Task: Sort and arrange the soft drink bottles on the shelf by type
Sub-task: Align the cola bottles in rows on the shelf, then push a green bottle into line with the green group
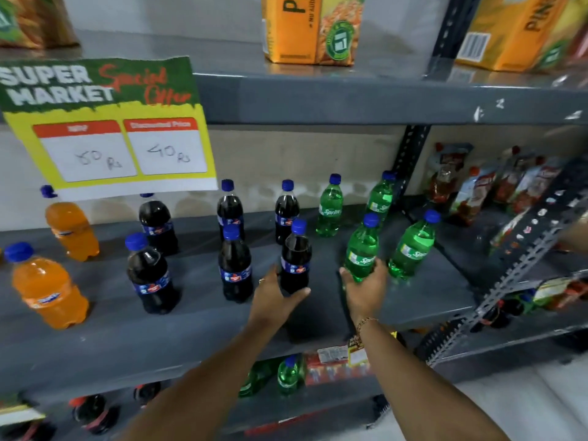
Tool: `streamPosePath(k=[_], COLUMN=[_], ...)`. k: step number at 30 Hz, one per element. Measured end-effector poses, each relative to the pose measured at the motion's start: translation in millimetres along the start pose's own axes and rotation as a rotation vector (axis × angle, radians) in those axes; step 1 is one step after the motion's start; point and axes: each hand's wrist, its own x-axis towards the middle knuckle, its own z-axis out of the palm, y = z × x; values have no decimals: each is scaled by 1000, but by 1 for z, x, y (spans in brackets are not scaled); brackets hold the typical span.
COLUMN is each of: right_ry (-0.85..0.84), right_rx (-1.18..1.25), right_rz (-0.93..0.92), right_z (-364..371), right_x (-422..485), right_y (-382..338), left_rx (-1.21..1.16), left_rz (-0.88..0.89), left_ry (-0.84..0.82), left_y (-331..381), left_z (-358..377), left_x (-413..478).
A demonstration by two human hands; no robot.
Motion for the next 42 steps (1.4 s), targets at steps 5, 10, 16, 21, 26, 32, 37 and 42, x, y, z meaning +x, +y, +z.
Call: streamPosePath(k=[5,10,16,21,26,32,37,42], right_ry=[-6,3,-35,18,186,-246,-604,-755], right_rx=[-3,4,5,13,-29,93,244,234], right_rz=[-60,-79,-66,-67,-243,-607,-451,-22], right_z=[-1,-2,-6,-8,6,77,161,220], right_x=[-4,-5,-7,-28,-92,-220,-293,-315], right_y=[3,-1,-4,-7,-9,-50,-123,-153], left_rx=[48,35,19,101,216,304,285,358], left_rz=[8,13,32,64,204,244,53,-133], left_ry=[73,107,80,70,171,468,874,861], left_y=[-2,-3,-10,-24,-45,-79,-130,-177], left_z=[5,7,6,-5,-37,-139,-256,-339], left_x=[4,4,0,-19,-53,-90,-104,-109])
